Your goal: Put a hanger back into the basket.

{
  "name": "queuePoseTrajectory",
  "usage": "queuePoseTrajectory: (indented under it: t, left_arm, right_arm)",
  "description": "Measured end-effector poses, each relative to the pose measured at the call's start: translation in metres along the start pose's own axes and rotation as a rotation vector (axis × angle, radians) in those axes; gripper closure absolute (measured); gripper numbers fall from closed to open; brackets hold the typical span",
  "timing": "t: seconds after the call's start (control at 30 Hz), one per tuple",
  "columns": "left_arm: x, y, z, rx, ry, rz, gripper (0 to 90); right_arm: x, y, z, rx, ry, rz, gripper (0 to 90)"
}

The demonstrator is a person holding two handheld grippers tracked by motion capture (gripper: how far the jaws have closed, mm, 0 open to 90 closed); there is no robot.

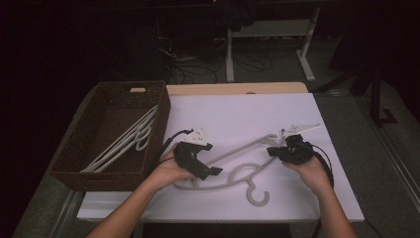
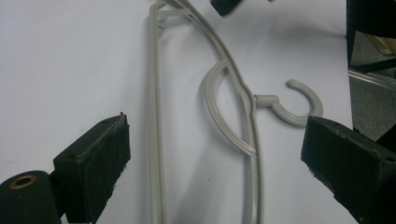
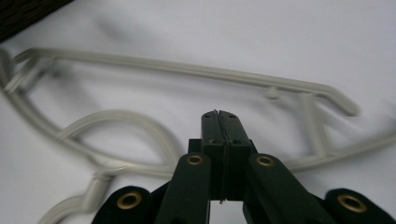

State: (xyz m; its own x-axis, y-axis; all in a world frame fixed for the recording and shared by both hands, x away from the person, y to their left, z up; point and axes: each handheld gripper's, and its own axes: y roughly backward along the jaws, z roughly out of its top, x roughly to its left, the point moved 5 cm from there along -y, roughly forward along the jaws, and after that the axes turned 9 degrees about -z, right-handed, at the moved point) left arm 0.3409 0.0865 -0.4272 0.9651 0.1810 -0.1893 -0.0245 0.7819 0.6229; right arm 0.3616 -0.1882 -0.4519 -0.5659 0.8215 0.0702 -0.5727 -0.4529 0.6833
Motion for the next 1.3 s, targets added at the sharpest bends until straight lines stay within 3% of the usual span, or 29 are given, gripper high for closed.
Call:
queuePoseTrajectory:
  t: [0.2,0.33,0.53,0.73,1.07,1.3]
  left_arm:
    - [-0.007,-0.007,-0.015,0.03,-0.01,-0.013,8.3]
    - [-0.009,-0.01,-0.02,0.042,-0.011,-0.022,8.3]
    - [-0.013,-0.017,-0.022,0.058,-0.018,-0.033,8.3]
    - [-0.017,-0.023,-0.022,0.069,-0.027,-0.041,8.3]
    - [-0.018,-0.036,-0.024,0.112,-0.04,-0.05,9.1]
    - [-0.017,-0.043,-0.028,0.156,-0.06,-0.047,18.5]
  right_arm:
    - [-0.024,-0.015,0.013,-0.011,-0.043,-0.059,88.9]
    - [-0.032,-0.032,0.024,0.009,-0.047,-0.081,88.9]
    - [-0.022,-0.057,0.038,0.05,-0.014,-0.086,88.9]
    - [-0.017,-0.071,0.039,0.104,0.012,-0.093,89.0]
    - [-0.018,-0.078,0.043,0.165,0.028,-0.087,89.0]
    - [-0.019,-0.08,0.044,0.18,0.029,-0.085,89.1]
